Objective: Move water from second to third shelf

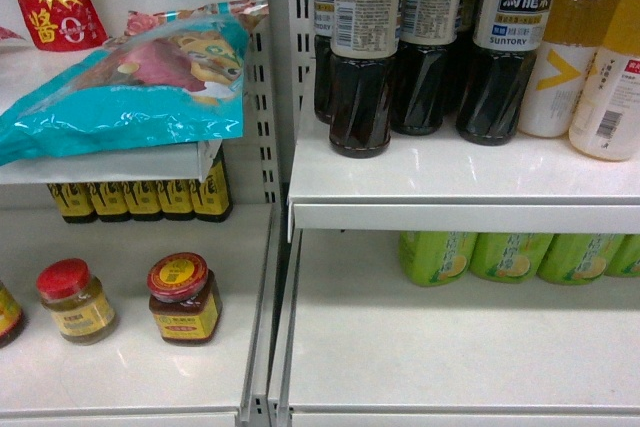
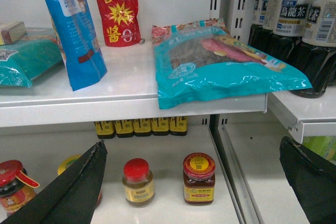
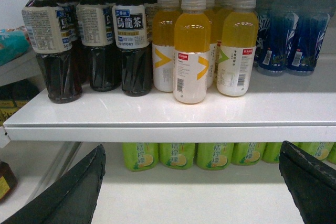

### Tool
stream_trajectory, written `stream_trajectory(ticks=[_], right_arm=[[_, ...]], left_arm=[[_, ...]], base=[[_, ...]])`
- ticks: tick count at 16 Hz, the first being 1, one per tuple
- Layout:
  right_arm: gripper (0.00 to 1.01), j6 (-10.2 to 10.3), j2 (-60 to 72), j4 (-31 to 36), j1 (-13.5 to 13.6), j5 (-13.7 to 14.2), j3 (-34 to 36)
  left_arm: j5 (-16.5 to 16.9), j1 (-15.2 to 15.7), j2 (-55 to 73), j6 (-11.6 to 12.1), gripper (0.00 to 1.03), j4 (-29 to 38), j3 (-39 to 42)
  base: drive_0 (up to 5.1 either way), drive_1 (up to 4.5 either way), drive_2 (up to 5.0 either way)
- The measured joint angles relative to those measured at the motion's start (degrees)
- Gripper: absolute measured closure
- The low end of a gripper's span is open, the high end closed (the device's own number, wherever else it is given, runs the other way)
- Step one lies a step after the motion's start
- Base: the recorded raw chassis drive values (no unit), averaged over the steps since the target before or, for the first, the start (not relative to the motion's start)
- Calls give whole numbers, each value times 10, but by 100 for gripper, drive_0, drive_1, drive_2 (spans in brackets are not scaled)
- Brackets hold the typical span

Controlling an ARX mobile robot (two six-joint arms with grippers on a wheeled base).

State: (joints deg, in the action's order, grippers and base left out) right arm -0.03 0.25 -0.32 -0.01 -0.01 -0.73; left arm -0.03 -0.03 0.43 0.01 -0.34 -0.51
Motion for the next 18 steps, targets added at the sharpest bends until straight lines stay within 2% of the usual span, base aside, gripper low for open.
stream_trajectory(ticks=[18], right_arm=[[3,0,0,0,0,0,0]], left_arm=[[0,0,0,0,5,0,0]], base=[[0,0,0]])
